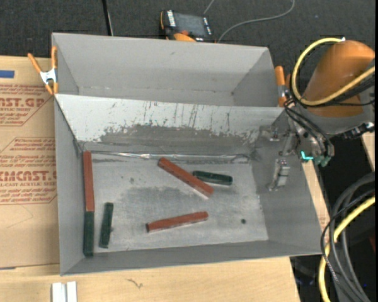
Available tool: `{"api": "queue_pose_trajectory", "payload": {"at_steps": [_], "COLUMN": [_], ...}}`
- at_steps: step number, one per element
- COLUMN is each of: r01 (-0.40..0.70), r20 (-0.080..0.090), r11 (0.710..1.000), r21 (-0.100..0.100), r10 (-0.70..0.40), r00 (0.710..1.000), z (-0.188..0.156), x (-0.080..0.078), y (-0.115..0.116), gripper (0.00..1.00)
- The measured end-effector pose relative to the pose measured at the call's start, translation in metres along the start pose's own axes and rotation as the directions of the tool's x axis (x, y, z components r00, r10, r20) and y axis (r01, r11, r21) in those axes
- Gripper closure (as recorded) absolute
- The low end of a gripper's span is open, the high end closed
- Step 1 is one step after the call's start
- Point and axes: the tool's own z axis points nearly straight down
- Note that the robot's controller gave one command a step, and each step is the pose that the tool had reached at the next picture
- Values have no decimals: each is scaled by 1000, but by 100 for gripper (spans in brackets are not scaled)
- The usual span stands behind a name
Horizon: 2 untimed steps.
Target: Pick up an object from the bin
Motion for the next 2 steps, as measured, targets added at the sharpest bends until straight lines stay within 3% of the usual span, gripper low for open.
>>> {"api": "queue_pose_trajectory", "payload": {"at_steps": [1,2], "r01": [47,59], "r20": [0,8], "r11": [999,998], "r21": [-2,-3], "r10": [-47,-59], "r00": [999,998], "z": [115,79], "x": [-8,5], "y": [57,110], "gripper": [0,0]}}
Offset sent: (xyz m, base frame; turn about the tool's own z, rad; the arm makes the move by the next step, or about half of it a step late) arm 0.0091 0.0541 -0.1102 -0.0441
